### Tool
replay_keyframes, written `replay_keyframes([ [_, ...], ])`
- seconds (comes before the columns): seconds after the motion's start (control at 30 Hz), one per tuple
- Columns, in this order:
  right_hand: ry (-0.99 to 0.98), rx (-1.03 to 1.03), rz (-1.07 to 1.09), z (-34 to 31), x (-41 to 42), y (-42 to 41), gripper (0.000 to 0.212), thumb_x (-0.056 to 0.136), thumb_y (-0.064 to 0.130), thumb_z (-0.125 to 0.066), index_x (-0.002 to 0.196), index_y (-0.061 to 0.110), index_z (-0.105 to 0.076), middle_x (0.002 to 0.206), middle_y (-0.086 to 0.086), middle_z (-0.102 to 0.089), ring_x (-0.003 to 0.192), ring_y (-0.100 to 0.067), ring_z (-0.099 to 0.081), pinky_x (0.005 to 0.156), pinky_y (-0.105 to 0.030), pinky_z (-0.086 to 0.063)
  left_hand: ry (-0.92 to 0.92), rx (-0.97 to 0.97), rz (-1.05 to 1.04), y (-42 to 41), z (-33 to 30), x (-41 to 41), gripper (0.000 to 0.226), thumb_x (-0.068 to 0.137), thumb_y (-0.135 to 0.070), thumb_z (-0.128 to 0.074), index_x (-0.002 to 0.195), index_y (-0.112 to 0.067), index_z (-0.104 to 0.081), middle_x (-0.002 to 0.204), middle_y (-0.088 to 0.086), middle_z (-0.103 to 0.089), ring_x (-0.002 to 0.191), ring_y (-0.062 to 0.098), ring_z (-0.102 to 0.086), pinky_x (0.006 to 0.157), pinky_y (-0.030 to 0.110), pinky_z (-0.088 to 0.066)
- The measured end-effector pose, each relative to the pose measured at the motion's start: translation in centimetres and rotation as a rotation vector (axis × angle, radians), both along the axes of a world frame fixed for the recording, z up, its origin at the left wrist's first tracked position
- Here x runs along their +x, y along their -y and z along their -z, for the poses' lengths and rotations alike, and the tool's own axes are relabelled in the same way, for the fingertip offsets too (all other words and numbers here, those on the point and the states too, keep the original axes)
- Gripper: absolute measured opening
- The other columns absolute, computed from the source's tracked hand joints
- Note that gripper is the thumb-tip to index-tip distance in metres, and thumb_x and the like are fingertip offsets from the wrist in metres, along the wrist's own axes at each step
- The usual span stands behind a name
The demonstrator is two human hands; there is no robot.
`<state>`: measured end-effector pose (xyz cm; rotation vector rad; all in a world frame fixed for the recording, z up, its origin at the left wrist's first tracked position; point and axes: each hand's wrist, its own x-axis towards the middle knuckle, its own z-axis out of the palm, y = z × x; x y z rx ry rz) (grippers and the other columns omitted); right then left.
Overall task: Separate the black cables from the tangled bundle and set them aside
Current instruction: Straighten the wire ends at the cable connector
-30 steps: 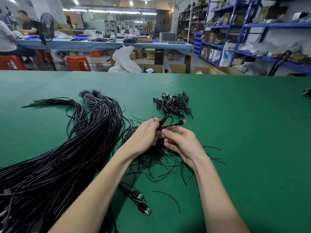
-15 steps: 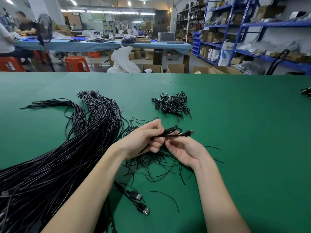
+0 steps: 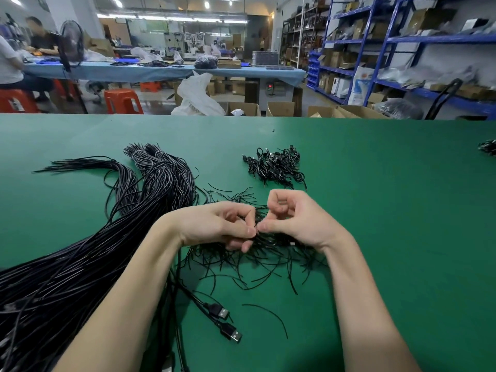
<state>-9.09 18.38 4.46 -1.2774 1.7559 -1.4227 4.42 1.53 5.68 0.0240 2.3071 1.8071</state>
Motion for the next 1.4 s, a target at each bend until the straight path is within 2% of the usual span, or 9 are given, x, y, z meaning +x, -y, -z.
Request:
replay_keyframes([
  [0.17, -0.427, -0.139, 0.357, -0.8, 1.0, 1.3, 0.045, 0.078, 0.009, -0.081, 0.061, 0.023, -0.042, 0.056, 0.01, -0.047, 0.054, -0.012, -0.048, 0.057, -0.024, -0.043, -0.204, -0.272, -0.321, -0.4, -0.5, -1.1, 0.013, 0.099, -0.009, -0.061, 0.089, -0.001, -0.058, 0.082, 0.014, -0.075, 0.065, 0.018, -0.055, 0.062, 0.022, -0.048],
  [0.23, -0.499, -0.218, 0.413, -0.6, 1.2, 1.6, 0.044, 0.079, 0.007, -0.079, 0.059, 0.026, -0.044, 0.056, 0.01, -0.047, 0.052, -0.005, -0.039, 0.051, -0.018, -0.036, -0.264, -0.189, -0.432, -0.5, -0.4, -1.4, 0.012, 0.096, -0.007, -0.064, 0.087, -0.001, -0.06, 0.083, 0.016, -0.075, 0.064, 0.016, -0.059, 0.062, 0.02, -0.051],
  [0.53, -0.555, -0.337, 0.514, 2.1, 1.9, 3.1, 0.024, 0.084, 0.005, -0.07, 0.088, 0.028, -0.072, 0.078, 0.011, -0.07, 0.074, -0.008, -0.068, 0.061, -0.012, -0.049, -0.142, 0.424, -0.76, -1.0, 0.9, -2.5, 0.004, 0.086, 0.005, -0.072, 0.087, 0.004, -0.068, 0.078, 0.016, -0.072, 0.066, 0.016, -0.07, 0.068, 0.021, -0.06],
  [0.67, -0.51, -0.457, 0.639, 3.8, 2.6, 3.7, 0.02, 0.084, 0.004, -0.073, 0.092, 0.022, -0.075, 0.085, 0.008, -0.074, 0.079, -0.005, -0.072, 0.074, -0.023, -0.06, -0.153, 0.579, -0.838, -1.5, 1.2, -2.9, 0.004, 0.084, 0.006, -0.073, 0.084, 0.004, -0.07, 0.079, 0.015, -0.073, 0.069, 0.016, -0.072, 0.065, 0.02, -0.059],
  [0.77, -0.318, -0.517, 0.644, 4.0, 3.0, 3.8, 0.012, 0.087, 0.008, -0.076, 0.09, 0.019, -0.077, 0.081, 0.012, -0.075, 0.077, -0.006, -0.073, 0.071, -0.019, -0.06, -0.181, 0.602, -0.877, -1.8, 1.4, -3.1, 0.007, 0.082, 0.009, -0.074, 0.085, 0.004, -0.071, 0.076, 0.011, -0.073, 0.068, 0.014, -0.072, 0.065, 0.019, -0.058],
  [1.0, -0.084, -0.27, 0.633, 2.5, 1.1, 3.3, 0.016, 0.084, 0.011, -0.079, 0.086, 0.026, -0.076, 0.077, 0.013, -0.077, 0.076, -0.005, -0.075, 0.08, -0.028, -0.061, -0.285, 0.383, -0.906, -2.5, 1.7, -3.4, 0.011, 0.078, 0.005, -0.08, 0.084, -0.003, -0.074, 0.077, 0.009, -0.076, 0.073, 0.02, -0.073, 0.07, 0.02, -0.058],
  [1.17, -0.002, -0.065, 0.577, 2.0, 0.0, 2.5, 0.011, 0.08, 0.015, -0.076, 0.082, 0.026, -0.079, 0.071, 0.007, -0.077, 0.071, -0.008, -0.076, 0.082, -0.032, -0.061, -0.382, -0.263, -0.883, -2.5, 2.3, -3.3, 0.011, 0.078, -0.017, -0.084, 0.085, -0.022, -0.077, 0.073, -0.006, -0.076, 0.063, -0.001, -0.066, 0.065, 0.01, -0.047],
  [1.27, 0.178, -0.113, 0.524, 1.7, 0.0, 2.2, 0.007, 0.08, 0.014, -0.083, 0.085, 0.018, -0.08, 0.076, -0.003, -0.078, 0.072, -0.018, -0.077, 0.079, -0.034, -0.062, -0.496, -0.448, -0.875, -2.8, 2.1, -3.3, 0.008, 0.079, -0.021, -0.084, 0.081, -0.025, -0.076, 0.077, -0.018, -0.074, 0.078, -0.015, -0.065, 0.071, -0.001, -0.041],
  [1.4, 0.457, -0.245, 0.473, 1.5, 0.2, 2.1, 0.006, 0.081, 0.004, -0.084, 0.083, 0.007, -0.079, 0.076, -0.01, -0.077, 0.068, -0.016, -0.073, 0.064, -0.02, -0.059, -0.61, -0.486, -0.818, -2.9, 2.1, -3.2, 0.011, 0.081, -0.018, -0.082, 0.079, -0.024, -0.073, 0.082, -0.017, -0.076, 0.082, -0.011, -0.068, 0.077, 0.001, -0.044],
])
